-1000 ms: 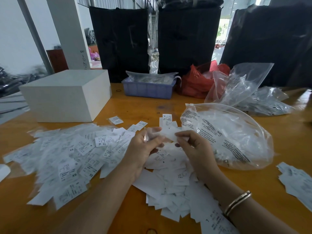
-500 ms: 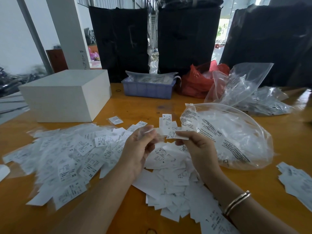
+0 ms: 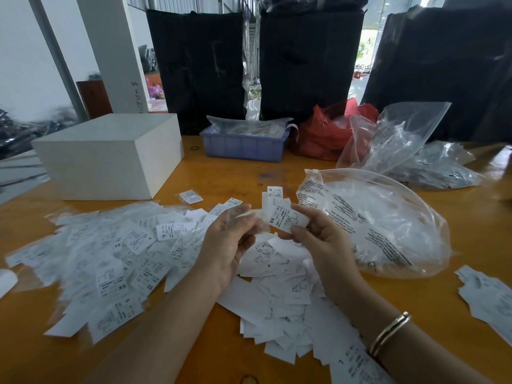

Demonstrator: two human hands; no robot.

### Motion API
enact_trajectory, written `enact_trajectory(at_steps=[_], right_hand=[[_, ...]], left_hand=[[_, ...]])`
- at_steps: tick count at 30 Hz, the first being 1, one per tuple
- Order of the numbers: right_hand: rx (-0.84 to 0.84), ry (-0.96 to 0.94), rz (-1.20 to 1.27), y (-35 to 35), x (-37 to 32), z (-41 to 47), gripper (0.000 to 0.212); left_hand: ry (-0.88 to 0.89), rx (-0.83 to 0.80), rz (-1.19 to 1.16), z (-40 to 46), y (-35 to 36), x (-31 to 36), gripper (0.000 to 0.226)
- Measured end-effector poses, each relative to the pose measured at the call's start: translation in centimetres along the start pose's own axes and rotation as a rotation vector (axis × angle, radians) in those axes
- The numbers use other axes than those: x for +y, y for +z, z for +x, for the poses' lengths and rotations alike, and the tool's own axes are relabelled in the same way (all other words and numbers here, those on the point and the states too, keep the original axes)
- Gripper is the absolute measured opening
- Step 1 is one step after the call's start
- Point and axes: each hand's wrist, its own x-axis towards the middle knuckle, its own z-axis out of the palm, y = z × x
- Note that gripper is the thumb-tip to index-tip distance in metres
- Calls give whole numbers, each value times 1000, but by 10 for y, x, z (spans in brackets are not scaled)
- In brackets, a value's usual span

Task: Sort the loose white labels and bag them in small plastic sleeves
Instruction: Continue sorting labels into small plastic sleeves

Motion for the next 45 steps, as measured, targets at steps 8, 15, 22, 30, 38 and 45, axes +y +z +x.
enact_trajectory(at_steps=[8, 15, 22, 30, 38, 45], right_hand=[[14, 25, 38, -1, 0, 3, 34], [-52, 55, -132, 2, 1, 1, 33], [-30, 48, -294, 3, 5, 1, 39], [3, 70, -315, 2, 8, 5, 43], [85, 35, -399, -1, 8, 3, 25], [104, -27, -375, 1, 7, 3, 25]], left_hand=[[0, -7, 29, 2, 0, -2, 23], [3, 31, 66, 1, 3, -6, 20], [78, -6, 264, -3, 7, -7, 27], [130, -47, 390, -5, 9, -9, 19], [177, -9, 537, -8, 9, -12, 20], [201, 14, 588, -5, 7, -6, 7]])
